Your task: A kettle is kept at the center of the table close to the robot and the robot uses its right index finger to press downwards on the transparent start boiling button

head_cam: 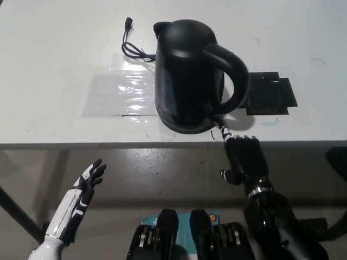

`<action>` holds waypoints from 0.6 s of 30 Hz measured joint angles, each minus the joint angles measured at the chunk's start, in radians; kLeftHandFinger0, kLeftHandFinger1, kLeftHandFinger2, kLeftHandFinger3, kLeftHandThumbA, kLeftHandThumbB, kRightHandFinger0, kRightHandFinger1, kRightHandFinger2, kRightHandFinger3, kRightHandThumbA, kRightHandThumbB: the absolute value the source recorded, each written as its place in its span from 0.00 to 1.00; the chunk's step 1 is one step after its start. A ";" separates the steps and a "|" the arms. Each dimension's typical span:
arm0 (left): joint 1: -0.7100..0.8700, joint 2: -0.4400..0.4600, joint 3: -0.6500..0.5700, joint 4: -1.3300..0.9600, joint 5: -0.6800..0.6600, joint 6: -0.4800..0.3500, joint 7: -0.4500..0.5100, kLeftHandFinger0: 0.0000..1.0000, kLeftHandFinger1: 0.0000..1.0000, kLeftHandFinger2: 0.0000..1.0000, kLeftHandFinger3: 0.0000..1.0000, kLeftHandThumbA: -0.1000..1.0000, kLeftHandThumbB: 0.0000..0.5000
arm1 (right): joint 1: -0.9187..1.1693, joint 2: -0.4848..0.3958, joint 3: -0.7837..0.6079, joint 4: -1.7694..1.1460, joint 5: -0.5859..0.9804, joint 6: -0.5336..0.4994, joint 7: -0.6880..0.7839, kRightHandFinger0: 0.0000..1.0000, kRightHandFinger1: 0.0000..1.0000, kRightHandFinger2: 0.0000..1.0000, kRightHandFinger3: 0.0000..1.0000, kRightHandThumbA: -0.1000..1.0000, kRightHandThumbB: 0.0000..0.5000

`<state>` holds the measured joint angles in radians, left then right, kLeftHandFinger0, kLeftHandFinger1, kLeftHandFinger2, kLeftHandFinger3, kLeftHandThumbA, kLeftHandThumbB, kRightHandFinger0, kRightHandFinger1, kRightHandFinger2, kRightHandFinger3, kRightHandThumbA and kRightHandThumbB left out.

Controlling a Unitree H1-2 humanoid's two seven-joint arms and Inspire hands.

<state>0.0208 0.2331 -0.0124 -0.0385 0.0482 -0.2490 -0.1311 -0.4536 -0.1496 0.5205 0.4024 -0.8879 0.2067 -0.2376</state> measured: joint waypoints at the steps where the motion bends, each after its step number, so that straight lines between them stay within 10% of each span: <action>1: 0.000 0.000 0.000 0.000 0.000 0.000 0.000 1.00 1.00 1.00 1.00 1.00 0.69 | 0.013 -0.002 0.000 -0.031 0.000 0.000 0.006 0.00 0.00 0.00 1.00 1.00 0.60; 4: 0.000 0.000 0.000 0.000 0.000 0.000 0.000 1.00 1.00 1.00 1.00 1.00 0.70 | 0.063 -0.005 0.000 -0.137 0.002 -0.003 0.016 0.00 0.04 0.09 1.00 1.00 0.61; 6: 0.000 0.000 0.000 0.001 0.000 0.000 0.000 1.00 1.00 1.00 1.00 1.00 0.71 | 0.092 -0.005 -0.005 -0.193 0.004 -0.008 0.016 0.75 0.83 1.00 1.00 1.00 0.63; 9: 0.000 0.000 0.000 0.001 0.000 0.000 0.000 1.00 1.00 1.00 1.00 1.00 0.71 | 0.141 -0.019 -0.019 -0.308 0.011 -0.023 0.015 1.00 1.00 1.00 1.00 1.00 0.64; 18: 0.000 0.000 0.000 0.004 0.000 -0.001 0.000 1.00 1.00 1.00 1.00 1.00 0.70 | 0.266 -0.071 -0.077 -0.567 0.045 -0.169 -0.044 1.00 1.00 1.00 1.00 1.00 0.67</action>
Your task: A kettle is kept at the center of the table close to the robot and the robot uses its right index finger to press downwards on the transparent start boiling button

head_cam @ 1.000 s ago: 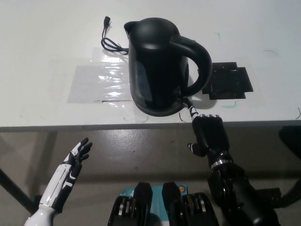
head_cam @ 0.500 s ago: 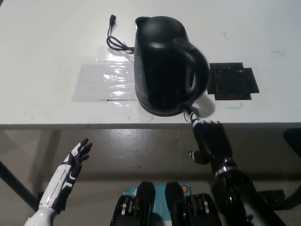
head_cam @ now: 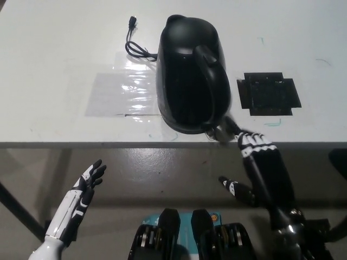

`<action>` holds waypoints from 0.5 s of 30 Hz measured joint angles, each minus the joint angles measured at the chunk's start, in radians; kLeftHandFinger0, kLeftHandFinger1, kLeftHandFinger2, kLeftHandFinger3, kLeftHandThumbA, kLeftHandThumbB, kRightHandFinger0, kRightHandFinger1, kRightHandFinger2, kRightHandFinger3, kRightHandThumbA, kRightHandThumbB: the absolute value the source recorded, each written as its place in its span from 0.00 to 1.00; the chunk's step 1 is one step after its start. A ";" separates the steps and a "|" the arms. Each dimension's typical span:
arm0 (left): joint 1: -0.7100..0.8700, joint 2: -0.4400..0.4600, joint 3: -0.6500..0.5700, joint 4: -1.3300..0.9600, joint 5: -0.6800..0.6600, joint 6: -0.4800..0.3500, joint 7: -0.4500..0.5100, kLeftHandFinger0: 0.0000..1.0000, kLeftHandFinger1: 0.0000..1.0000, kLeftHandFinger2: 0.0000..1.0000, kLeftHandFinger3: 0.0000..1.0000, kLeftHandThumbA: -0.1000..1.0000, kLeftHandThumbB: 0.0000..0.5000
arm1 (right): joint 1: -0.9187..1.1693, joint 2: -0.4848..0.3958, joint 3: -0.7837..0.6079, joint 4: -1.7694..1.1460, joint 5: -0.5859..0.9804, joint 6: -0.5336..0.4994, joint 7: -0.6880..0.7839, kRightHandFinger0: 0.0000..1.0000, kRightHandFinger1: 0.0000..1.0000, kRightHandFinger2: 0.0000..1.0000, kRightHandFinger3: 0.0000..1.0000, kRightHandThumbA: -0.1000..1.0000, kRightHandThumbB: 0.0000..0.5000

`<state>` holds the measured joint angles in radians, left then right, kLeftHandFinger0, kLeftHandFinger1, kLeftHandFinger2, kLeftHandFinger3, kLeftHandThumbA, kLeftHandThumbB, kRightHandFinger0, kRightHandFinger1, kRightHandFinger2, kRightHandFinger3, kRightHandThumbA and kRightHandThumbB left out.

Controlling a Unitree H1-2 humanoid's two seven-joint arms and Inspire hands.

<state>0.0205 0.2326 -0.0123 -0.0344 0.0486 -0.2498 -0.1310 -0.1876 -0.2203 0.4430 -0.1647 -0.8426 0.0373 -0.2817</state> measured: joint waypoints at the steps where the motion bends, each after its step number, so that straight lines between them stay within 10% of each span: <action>1: 0.000 0.000 0.000 0.000 0.000 0.000 0.000 1.00 1.00 1.00 1.00 1.00 0.72 | 0.014 0.000 -0.006 -0.029 0.004 -0.019 -0.004 1.00 1.00 1.00 1.00 1.00 0.69; 15: 0.001 -0.001 0.000 0.001 0.001 0.000 0.000 1.00 1.00 1.00 1.00 1.00 0.73 | 0.186 -0.024 -0.068 -0.116 0.049 -0.265 -0.089 1.00 1.00 1.00 1.00 1.00 0.68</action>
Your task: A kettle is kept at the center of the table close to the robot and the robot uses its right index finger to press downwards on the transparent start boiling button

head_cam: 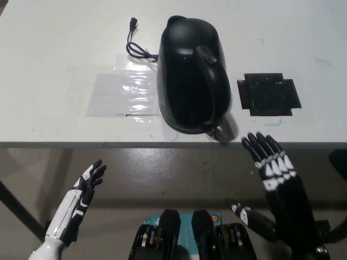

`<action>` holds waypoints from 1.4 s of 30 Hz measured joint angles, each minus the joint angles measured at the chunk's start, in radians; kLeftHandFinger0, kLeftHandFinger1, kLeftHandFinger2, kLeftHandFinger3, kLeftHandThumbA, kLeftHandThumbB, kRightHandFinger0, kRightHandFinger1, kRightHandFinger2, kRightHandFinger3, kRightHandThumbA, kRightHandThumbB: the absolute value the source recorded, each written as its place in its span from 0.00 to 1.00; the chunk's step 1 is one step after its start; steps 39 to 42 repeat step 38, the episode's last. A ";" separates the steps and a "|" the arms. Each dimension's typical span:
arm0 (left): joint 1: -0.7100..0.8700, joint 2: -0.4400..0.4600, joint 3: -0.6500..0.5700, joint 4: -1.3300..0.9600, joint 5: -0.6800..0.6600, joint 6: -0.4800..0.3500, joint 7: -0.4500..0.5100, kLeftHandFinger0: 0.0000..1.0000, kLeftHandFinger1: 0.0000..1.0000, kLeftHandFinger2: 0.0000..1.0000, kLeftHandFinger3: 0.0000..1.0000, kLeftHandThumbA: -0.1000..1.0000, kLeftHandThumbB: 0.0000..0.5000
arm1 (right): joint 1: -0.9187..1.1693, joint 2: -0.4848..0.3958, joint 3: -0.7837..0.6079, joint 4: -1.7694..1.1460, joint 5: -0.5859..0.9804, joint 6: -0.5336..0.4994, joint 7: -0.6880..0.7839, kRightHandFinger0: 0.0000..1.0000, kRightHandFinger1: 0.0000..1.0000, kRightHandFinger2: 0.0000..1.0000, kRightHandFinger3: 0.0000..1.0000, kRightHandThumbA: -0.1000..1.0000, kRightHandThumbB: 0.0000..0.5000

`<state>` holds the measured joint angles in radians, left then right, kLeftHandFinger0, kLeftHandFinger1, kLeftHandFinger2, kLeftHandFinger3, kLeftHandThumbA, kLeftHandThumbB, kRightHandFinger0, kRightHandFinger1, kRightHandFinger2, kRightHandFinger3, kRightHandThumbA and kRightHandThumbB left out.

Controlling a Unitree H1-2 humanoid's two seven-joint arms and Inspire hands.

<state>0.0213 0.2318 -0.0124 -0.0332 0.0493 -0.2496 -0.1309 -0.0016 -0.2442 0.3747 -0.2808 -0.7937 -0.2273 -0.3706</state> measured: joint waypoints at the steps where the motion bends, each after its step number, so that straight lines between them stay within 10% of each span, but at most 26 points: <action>1: 0.000 0.000 0.000 0.000 0.000 0.000 0.000 1.00 1.00 1.00 1.00 1.00 0.73 | 0.014 -0.005 -0.009 0.001 0.007 -0.017 -0.004 1.00 1.00 1.00 1.00 1.00 0.67; 42: 0.018 -0.007 0.000 0.003 0.003 -0.003 0.000 1.00 1.00 1.00 1.00 1.00 0.73 | 0.001 -0.070 0.090 0.400 0.338 -0.199 -0.219 1.00 1.00 1.00 1.00 1.00 0.70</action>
